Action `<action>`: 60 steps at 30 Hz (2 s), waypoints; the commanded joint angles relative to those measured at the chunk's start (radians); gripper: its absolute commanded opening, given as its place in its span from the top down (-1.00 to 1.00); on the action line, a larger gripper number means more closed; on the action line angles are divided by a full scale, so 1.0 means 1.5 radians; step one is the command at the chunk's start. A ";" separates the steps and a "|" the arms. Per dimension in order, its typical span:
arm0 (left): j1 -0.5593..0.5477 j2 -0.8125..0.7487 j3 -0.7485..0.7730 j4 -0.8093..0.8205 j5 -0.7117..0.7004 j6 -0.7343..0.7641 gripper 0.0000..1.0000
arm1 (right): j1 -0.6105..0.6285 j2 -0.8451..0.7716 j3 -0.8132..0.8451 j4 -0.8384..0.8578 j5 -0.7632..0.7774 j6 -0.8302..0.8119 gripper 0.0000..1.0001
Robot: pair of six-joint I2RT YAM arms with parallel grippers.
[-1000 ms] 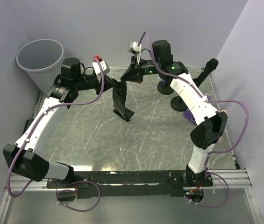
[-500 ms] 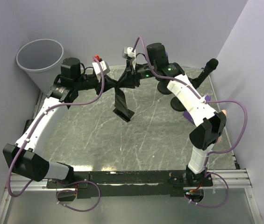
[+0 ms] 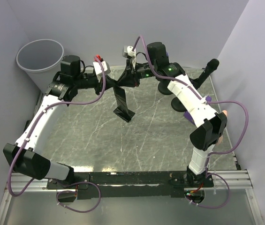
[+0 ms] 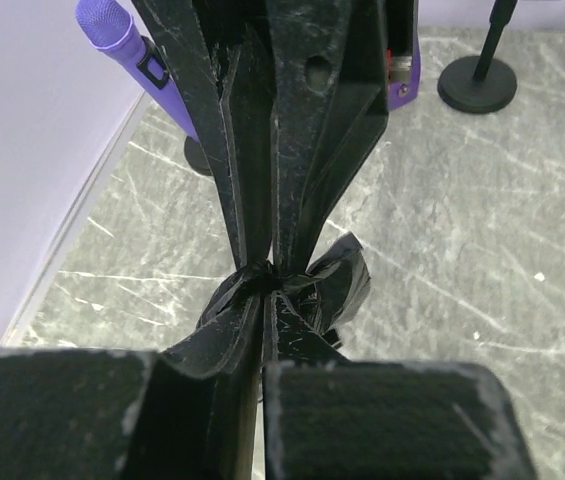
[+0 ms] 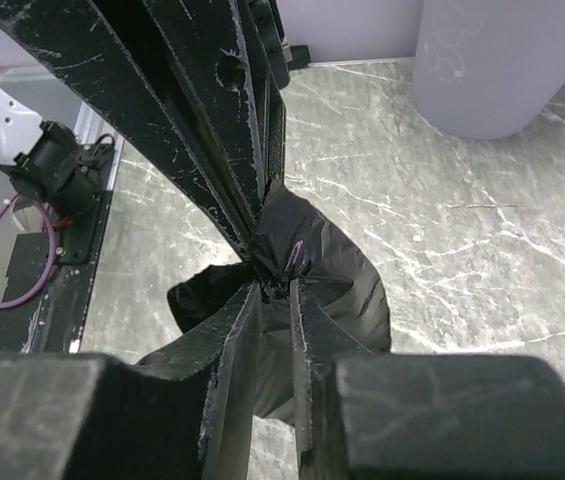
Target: Put the trash bags into the trash bin
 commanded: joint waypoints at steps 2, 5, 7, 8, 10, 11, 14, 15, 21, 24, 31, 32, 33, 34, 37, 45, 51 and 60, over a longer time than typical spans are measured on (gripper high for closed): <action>-0.004 0.029 0.065 -0.078 0.061 0.090 0.82 | 0.011 0.007 0.044 0.064 -0.001 0.023 0.69; -0.001 0.041 0.083 -0.097 0.065 0.107 0.95 | 0.012 0.012 0.054 0.068 -0.014 0.024 0.93; 0.000 0.042 0.085 -0.097 0.063 0.111 0.99 | 0.012 0.009 0.053 0.071 -0.004 0.023 1.00; 0.001 0.041 0.083 -0.094 0.061 0.108 0.99 | 0.011 0.008 0.050 0.074 0.003 0.026 1.00; 0.004 0.038 0.074 -0.081 0.056 0.100 0.99 | 0.008 0.007 0.047 0.073 0.017 0.026 1.00; 0.005 0.035 0.071 -0.078 0.054 0.099 0.99 | 0.007 0.004 0.043 0.072 0.036 0.024 1.00; 0.007 0.030 0.063 -0.068 0.043 0.091 0.99 | 0.001 0.000 0.034 0.072 0.095 0.018 1.00; 0.009 0.029 0.062 -0.068 0.041 0.091 0.99 | -0.003 -0.002 0.033 0.073 0.104 0.019 1.00; 0.011 0.030 0.056 -0.049 0.038 0.077 0.99 | -0.009 -0.004 0.026 0.067 0.102 0.013 1.00; 0.011 0.036 0.063 -0.053 0.031 0.079 0.99 | -0.010 -0.004 0.026 0.062 0.083 0.010 1.00; 0.011 0.037 0.050 -0.013 0.016 0.060 0.99 | -0.005 -0.009 0.031 0.020 -0.036 -0.023 0.27; 0.011 0.039 0.050 -0.011 0.016 0.058 0.99 | -0.004 -0.004 0.039 0.009 -0.036 -0.032 0.24; 0.011 0.040 0.052 -0.009 0.018 0.055 0.99 | -0.005 0.001 0.049 -0.005 -0.036 -0.040 0.22; 0.011 0.041 0.054 -0.008 0.021 0.054 0.99 | -0.005 0.005 0.058 -0.009 -0.040 -0.047 0.21; 0.011 0.044 0.058 -0.008 0.033 0.058 0.99 | -0.001 0.014 0.068 -0.003 -0.047 -0.038 0.19; 0.011 0.036 0.059 -0.041 0.048 0.101 0.99 | 0.009 0.027 0.070 0.020 -0.017 -0.026 0.77; 0.016 0.010 0.033 -0.042 0.034 0.120 0.99 | 0.006 0.005 0.043 0.030 0.104 -0.041 1.00; 0.021 0.000 0.018 -0.023 0.020 0.103 0.99 | -0.006 -0.009 0.025 0.040 0.156 -0.026 1.00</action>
